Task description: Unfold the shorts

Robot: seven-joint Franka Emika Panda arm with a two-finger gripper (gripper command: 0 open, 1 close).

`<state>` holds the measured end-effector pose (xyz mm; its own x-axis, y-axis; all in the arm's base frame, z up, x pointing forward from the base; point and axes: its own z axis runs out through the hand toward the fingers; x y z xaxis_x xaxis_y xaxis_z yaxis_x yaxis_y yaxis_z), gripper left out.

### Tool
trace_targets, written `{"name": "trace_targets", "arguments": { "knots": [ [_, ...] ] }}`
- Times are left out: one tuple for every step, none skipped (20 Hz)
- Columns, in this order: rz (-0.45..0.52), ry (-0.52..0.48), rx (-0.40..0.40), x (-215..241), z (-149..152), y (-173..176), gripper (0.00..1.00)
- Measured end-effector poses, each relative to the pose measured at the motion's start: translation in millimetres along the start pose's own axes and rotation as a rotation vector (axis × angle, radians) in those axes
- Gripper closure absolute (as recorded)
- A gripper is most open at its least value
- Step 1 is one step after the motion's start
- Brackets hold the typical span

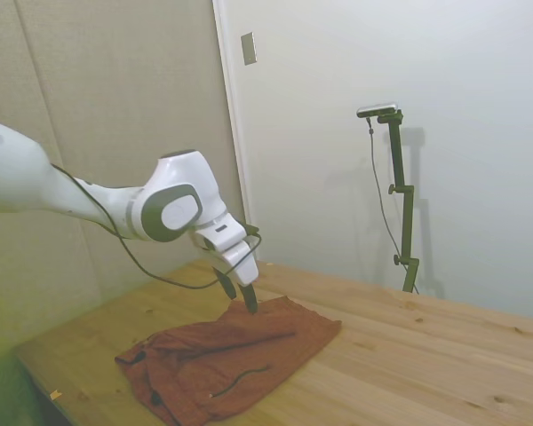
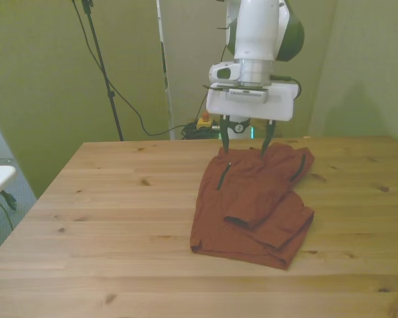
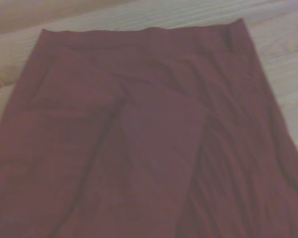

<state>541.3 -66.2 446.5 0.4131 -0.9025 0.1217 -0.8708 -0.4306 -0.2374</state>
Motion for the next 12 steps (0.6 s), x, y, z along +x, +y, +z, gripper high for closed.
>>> {"name": "trace_targets", "arguments": {
  "knots": [
    [0.001,-0.033,0.022,6.9,12.1,-2.3,0.00],
    [0.004,-0.061,0.035,13.7,23.5,-4.2,0.00],
    [0.010,-0.079,0.043,21.5,32.6,-5.7,0.00],
    [0.019,-0.089,0.049,30.1,38.7,-7.6,0.00],
    [0.027,-0.092,0.056,39.2,42.3,-9.4,0.00],
    [0.037,-0.092,0.062,48.0,44.5,-10.7,0.00],
    [0.045,-0.091,0.065,55.9,46.9,-11.3,0.00],
    [0.051,-0.091,0.065,61.9,50.3,-11.2,0.00],
    [0.055,-0.093,0.064,66.5,54.1,-11.4,0.00],
    [0.060,-0.096,0.062,70.6,58.8,-10.9,0.00],
    [0.063,-0.098,0.058,73.9,63.8,-10.5,0.00],
    [0.066,-0.100,0.054,77.1,68.8,-10.5,0.00]
  ]
}}
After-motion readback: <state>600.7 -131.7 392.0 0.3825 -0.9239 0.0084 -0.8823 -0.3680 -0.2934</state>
